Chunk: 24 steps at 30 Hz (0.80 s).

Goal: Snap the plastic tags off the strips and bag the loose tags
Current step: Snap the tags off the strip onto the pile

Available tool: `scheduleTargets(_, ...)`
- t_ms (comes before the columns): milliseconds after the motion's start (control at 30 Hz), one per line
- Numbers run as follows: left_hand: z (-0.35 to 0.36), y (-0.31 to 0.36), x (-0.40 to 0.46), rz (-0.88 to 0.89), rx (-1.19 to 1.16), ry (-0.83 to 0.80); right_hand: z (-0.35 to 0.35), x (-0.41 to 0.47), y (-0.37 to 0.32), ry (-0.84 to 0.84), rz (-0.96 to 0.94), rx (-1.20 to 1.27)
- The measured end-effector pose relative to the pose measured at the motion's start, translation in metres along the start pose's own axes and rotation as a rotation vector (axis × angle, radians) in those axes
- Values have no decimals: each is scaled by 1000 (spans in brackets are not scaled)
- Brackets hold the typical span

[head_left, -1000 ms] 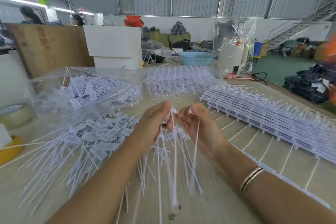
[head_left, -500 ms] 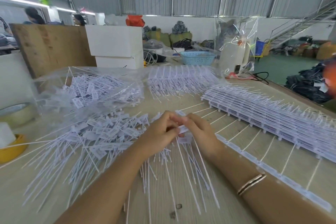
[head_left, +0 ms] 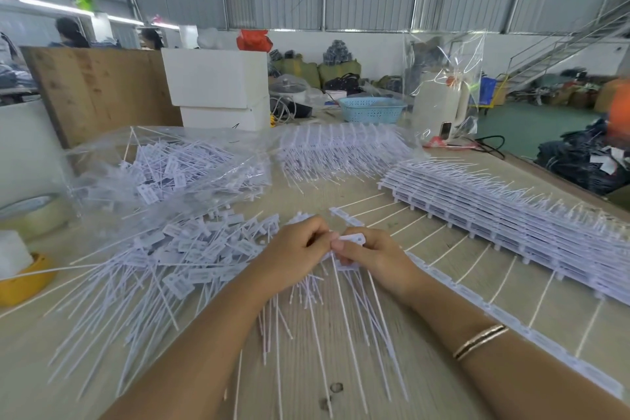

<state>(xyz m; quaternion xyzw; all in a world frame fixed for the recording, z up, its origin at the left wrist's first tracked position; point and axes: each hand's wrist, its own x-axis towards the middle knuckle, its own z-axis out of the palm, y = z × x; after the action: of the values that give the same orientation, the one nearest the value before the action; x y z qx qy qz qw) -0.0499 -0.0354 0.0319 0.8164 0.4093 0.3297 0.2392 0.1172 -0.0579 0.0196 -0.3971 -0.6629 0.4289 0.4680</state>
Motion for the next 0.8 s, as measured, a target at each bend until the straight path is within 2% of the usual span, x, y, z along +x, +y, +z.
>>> scheduleTargets(133,0,1,-2,-48,57,-81,0,-2,-1,-20,-81,53)
scheduleTargets(267,-3,4,-1,-57,-174,-106,4,-3,-7,-50,-175,162)
scheduleTargets(400,-1,3,-1,-29,-280,-110,10,-1,-3,33,-239,175)
scheduleTargets(533,-11,-3,1,-93,-484,19,5,-1,-8,248,-274,282)
scheduleTargets(667,-12,3,-1,-1,-435,26,0,-4,-4,237,-155,70)
scheduleTargets(800,-4,3,0,14,-486,-14,6,5,0,277,-13,-298)
